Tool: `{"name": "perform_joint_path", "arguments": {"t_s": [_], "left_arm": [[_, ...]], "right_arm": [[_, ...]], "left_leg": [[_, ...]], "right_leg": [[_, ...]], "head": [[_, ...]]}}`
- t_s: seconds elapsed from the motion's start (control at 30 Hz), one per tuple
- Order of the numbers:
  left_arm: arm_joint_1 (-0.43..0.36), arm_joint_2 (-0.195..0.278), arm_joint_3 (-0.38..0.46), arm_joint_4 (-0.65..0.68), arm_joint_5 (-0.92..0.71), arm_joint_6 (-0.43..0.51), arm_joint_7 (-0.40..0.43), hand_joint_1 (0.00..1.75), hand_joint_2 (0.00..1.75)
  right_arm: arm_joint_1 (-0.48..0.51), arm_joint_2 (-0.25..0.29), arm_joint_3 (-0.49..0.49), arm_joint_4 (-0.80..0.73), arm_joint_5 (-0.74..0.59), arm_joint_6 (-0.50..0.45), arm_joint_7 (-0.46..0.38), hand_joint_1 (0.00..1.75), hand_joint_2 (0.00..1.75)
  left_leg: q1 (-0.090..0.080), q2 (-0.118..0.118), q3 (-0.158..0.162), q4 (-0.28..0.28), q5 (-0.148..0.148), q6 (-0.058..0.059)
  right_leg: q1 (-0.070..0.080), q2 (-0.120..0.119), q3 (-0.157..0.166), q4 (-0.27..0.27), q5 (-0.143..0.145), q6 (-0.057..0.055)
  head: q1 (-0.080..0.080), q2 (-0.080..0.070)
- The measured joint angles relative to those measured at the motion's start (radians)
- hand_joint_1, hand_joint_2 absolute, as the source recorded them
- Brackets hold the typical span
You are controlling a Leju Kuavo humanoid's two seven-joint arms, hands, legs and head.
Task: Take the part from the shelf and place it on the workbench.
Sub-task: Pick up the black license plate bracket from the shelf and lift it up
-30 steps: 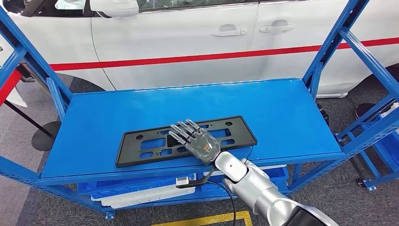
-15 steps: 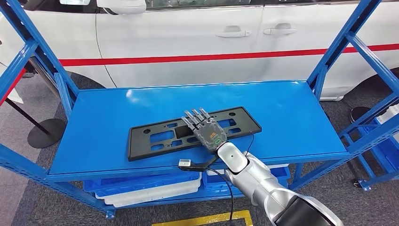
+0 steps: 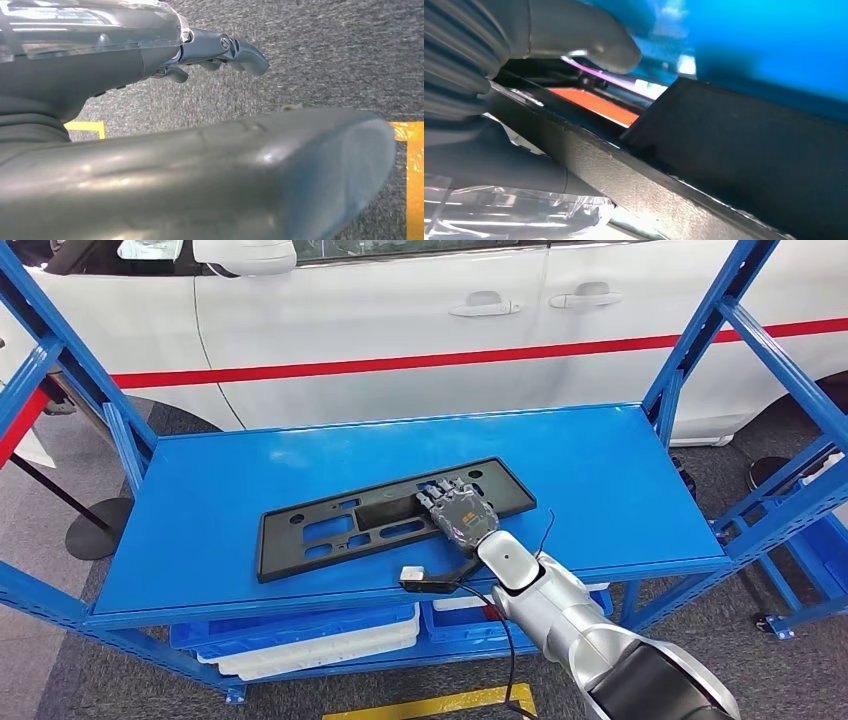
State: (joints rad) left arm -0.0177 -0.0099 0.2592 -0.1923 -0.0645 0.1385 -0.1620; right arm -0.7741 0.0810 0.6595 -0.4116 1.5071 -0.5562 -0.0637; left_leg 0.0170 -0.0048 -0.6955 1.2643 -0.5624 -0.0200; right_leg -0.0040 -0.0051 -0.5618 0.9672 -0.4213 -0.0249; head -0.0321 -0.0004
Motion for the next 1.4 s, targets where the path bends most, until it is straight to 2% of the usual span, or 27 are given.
{"name": "perform_joint_path", "arguments": {"t_s": [0.03, 0.07, 0.13, 0.17, 0.23, 0.33, 0.4, 0.47, 0.5, 0.53, 0.57, 0.6, 0.67, 0.73, 0.83, 0.87, 0.9, 0.97, 1.0, 1.03, 1.07, 1.1, 1.13, 1.2, 1.23, 1.33, 1.4], "left_arm": [[0.001, 0.0, 0.002, 0.0, 0.0, 0.0, -0.001, 0.0, 0.0], [0.001, 0.001, 0.004, 0.0, 0.0, 0.0, -0.001, 0.0, 0.0], [0.0, 0.002, 0.008, 0.0, -0.001, 0.0, -0.003, 0.0, 0.0], [-0.001, 0.002, 0.01, 0.0, -0.001, -0.001, -0.003, 0.0, 0.0], [-0.002, 0.002, 0.013, 0.0, -0.001, -0.002, -0.002, 0.0, 0.0], [-0.003, 0.002, 0.014, 0.0, -0.001, -0.004, 0.0, 0.0, 0.0], [-0.004, 0.002, 0.015, 0.0, -0.002, -0.006, -0.001, 0.0, 0.0], [-0.004, 0.002, 0.015, 0.0, -0.002, -0.011, -0.008, 0.0, 0.0], [-0.003, 0.002, 0.016, 0.0, -0.003, -0.014, -0.015, 0.0, 0.0], [-0.002, 0.003, 0.016, 0.0, -0.004, -0.017, -0.024, 0.0, 0.0], [-0.001, 0.003, 0.016, 0.0, -0.006, -0.019, -0.036, 0.0, 0.44], [-0.001, 0.003, 0.016, 0.0, -0.008, -0.019, -0.052, 0.0, 0.87], [-0.001, 0.002, 0.016, 0.0, -0.011, -0.017, -0.089, 0.0, 1.75], [-0.003, 0.0, 0.017, 0.0, -0.012, -0.015, -0.114, 0.0, 1.75], [-0.005, 0.001, 0.021, 0.0, -0.011, -0.007, -0.128, 0.0, 1.75], [-0.005, 0.001, 0.023, 0.0, -0.01, -0.002, -0.13, 0.0, 1.75], [-0.005, 0.001, 0.025, 0.0, -0.01, 0.001, -0.131, 0.0, 1.75], [-0.004, 0.001, 0.031, 0.0, -0.01, 0.004, -0.135, 0.0, 1.75], [-0.003, 0.001, 0.034, 0.0, -0.01, 0.004, -0.141, 0.0, 1.75], [-0.002, 0.001, 0.038, 0.0, -0.011, 0.004, -0.147, 0.0, 1.75], [-0.001, 0.001, 0.04, 0.0, -0.011, 0.003, -0.152, 0.0, 1.75], [-0.001, 0.001, 0.042, 0.0, -0.01, 0.001, -0.157, 0.0, 1.75], [-0.001, 0.001, 0.045, 0.0, -0.009, -0.001, -0.161, 0.0, 1.75], [-0.005, 0.002, 0.055, 0.0, -0.005, -0.012, -0.168, 0.0, 1.75], [-0.007, 0.002, 0.061, 0.0, -0.003, -0.02, -0.171, 0.0, 1.75], [-0.009, 0.002, 0.078, 0.0, 0.003, -0.047, -0.162, 0.0, 1.75], [-0.009, 0.003, 0.088, 0.0, 0.004, -0.054, -0.152, 0.0, 1.75]], "right_arm": [[0.0, 0.0, 0.0, 0.003, 0.0, 0.0, -0.001, 1.7, 1.75], [-0.001, 0.001, -0.001, 0.006, 0.0, 0.0, -0.001, 1.69, 1.75], [-0.006, 0.002, -0.002, 0.009, -0.002, 0.0, -0.002, 1.69, 1.75], [-0.008, 0.002, -0.003, 0.01, -0.003, 0.0, -0.002, 1.69, 1.75], [-0.013, 0.001, -0.004, 0.013, -0.005, 0.0, -0.005, 1.68, 1.75], [-0.016, 0.001, -0.006, 0.016, -0.006, -0.003, -0.011, 1.69, 1.75], [-0.016, 0.001, -0.007, 0.018, -0.006, -0.007, -0.013, 1.7, 1.75], [-0.014, 0.001, -0.008, 0.022, -0.007, -0.009, -0.014, 1.71, 1.75], [-0.013, 0.001, -0.009, 0.024, -0.007, -0.01, -0.015, 1.7, 1.75], [-0.012, 0.001, -0.009, 0.025, -0.007, -0.01, -0.016, 1.7, 1.75], [-0.011, 0.001, -0.009, 0.026, -0.007, -0.011, -0.017, 1.69, 1.75], [-0.011, 0.001, -0.01, 0.026, -0.007, -0.011, -0.017, 1.69, 1.75], [-0.014, 0.001, -0.013, 0.027, -0.008, -0.013, -0.019, 1.69, 1.75], [-0.016, 0.001, -0.016, 0.027, -0.012, -0.016, -0.026, 1.69, 1.75], [-0.018, 0.003, -0.021, 0.027, -0.019, -0.022, -0.036, 1.69, 1.75], [-0.019, 0.005, -0.024, 0.027, -0.023, -0.025, -0.04, 1.69, 1.75], [-0.019, 0.006, -0.027, 0.027, -0.031, -0.032, -0.046, 1.69, 1.75], [-0.015, 0.009, -0.035, 0.027, -0.061, -0.051, -0.071, 1.69, 1.75], [-0.009, 0.01, -0.043, 0.026, -0.09, -0.065, -0.096, 1.69, 1.75], [-0.003, 0.012, -0.054, 0.024, -0.129, -0.08, -0.13, 1.69, 1.75], [0.004, 0.015, -0.069, 0.018, -0.182, -0.093, -0.178, 1.69, 1.75], [0.011, 0.018, -0.087, 0.006, -0.251, -0.1, -0.238, 1.69, 1.75], [0.018, 0.022, -0.109, -0.012, -0.328, -0.099, -0.305, 1.69, 1.75], [0.034, 0.028, -0.156, -0.076, -0.517, -0.063, -0.442, 1.69, 1.75], [0.05, 0.029, -0.179, -0.128, -0.625, -0.028, -0.5, 1.69, 1.75], [0.136, 0.017, -0.219, -0.366, -0.976, 0.109, -0.608, 1.69, 1.75], [0.195, -0.002, -0.225, -0.536, -1.124, 0.162, -0.624, 1.69, 1.75]], "left_leg": [[0.001, 0.0, -0.008, 0.016, 0.003, -0.003], [0.003, 0.0, 0.004, -0.007, 0.026, -0.005], [0.006, 0.002, 0.069, -0.142, 0.094, -0.006], [0.006, 0.002, 0.099, -0.203, 0.116, -0.002], [0.003, 0.001, 0.123, -0.254, 0.126, 0.01], [0.002, 0.001, 0.123, -0.257, 0.128, 0.032], [0.004, 0.002, 0.123, -0.261, 0.132, 0.044], [0.003, 0.003, 0.119, -0.261, 0.133, 0.049], [0.002, 0.003, 0.117, -0.261, 0.133, 0.05], [0.002, 0.003, 0.117, -0.261, 0.133, 0.05], [0.001, 0.003, 0.118, -0.261, 0.133, 0.049], [0.001, 0.002, 0.12, -0.26, 0.132, 0.049], [0.0, 0.0, 0.123, -0.26, 0.13, 0.044], [-0.002, -0.001, 0.122, -0.259, 0.129, 0.035], [-0.001, -0.001, 0.123, -0.261, 0.129, 0.017], [-0.001, -0.001, 0.118, -0.247, 0.118, 0.012], [0.0, 0.0, 0.104, -0.214, 0.097, 0.009], [0.003, 0.0, 0.046, -0.092, 0.033, 0.003], [0.004, 0.0, 0.015, -0.029, 0.009, 0.0], [0.005, 0.0, -0.004, 0.009, 0.002, -0.003], [0.006, 0.001, -0.005, 0.01, 0.015, -0.006], [0.007, 0.001, 0.013, -0.03, 0.046, -0.007], [0.009, 0.002, 0.045, -0.099, 0.083, -0.007], [0.008, 0.002, 0.101, -0.213, 0.123, -0.002], [0.006, 0.001, 0.114, -0.239, 0.127, 0.003], [0.005, -0.003, 0.114, -0.245, 0.126, 0.022], [0.007, -0.003, 0.114, -0.251, 0.129, 0.035]], "right_leg": [[0.0, 0.0, 0.0, 0.001, -0.001, 0.001], [-0.001, 0.0, 0.0, 0.003, -0.002, 0.003], [-0.003, 0.0, 0.001, 0.012, -0.009, 0.011], [-0.001, 0.001, 0.0, 0.019, -0.013, 0.017], [0.002, 0.001, -0.004, 0.027, -0.017, 0.027], [0.001, 0.003, -0.008, 0.036, -0.024, 0.043], [-0.002, 0.004, -0.039, 0.103, -0.067, 0.052], [-0.004, 0.004, -0.106, 0.239, -0.133, 0.058], [-0.004, 0.004, -0.137, 0.299, -0.153, 0.059], [-0.004, 0.004, -0.153, 0.327, -0.153, 0.059], [-0.004, 0.004, -0.149, 0.315, -0.134, 0.057], [-0.004, 0.004, -0.124, 0.263, -0.1, 0.053], [0.001, 0.004, -0.053, 0.115, -0.033, 0.04], [0.007, 0.003, -0.017, 0.036, -0.012, 0.03], [0.007, 0.002, -0.013, 0.022, -0.009, 0.017], [0.005, 0.001, -0.009, 0.015, -0.006, 0.011], [0.002, -0.002, -0.006, 0.009, -0.002, 0.005], [0.002, -0.005, -0.005, 0.007, -0.002, -0.001], [0.002, -0.005, -0.006, 0.007, -0.002, -0.002], [0.003, -0.005, -0.006, 0.009, -0.003, -0.003], [0.003, -0.004, -0.006, 0.011, -0.005, -0.002], [0.002, -0.002, -0.006, 0.015, -0.007, 0.0], [0.001, 0.0, -0.006, 0.021, -0.011, 0.003], [0.004, 0.004, -0.009, 0.034, -0.02, 0.012], [0.006, 0.005, -0.011, 0.039, -0.022, 0.017], [0.006, 0.004, -0.013, 0.043, -0.026, 0.033], [0.002, 0.005, -0.033, 0.086, -0.057, 0.044]], "head": [[0.0, 0.0], [0.0, 0.0], [0.0, 0.0], [0.0, 0.0], [0.0, 0.0], [0.0, 0.0], [0.0, 0.0], [0.0, 0.0], [0.0, 0.0], [0.0, 0.0], [0.0, 0.0], [0.0, 0.0], [0.0, 0.0], [0.0, 0.0], [0.0, 0.0], [0.0, 0.0], [0.0, 0.0], [0.0, 0.0], [0.0, 0.0], [0.0, 0.0], [0.0, 0.0], [0.0, 0.0], [0.0, 0.0], [0.0, 0.0], [0.0, 0.0], [0.0, 0.0], [0.0, 0.0]]}}
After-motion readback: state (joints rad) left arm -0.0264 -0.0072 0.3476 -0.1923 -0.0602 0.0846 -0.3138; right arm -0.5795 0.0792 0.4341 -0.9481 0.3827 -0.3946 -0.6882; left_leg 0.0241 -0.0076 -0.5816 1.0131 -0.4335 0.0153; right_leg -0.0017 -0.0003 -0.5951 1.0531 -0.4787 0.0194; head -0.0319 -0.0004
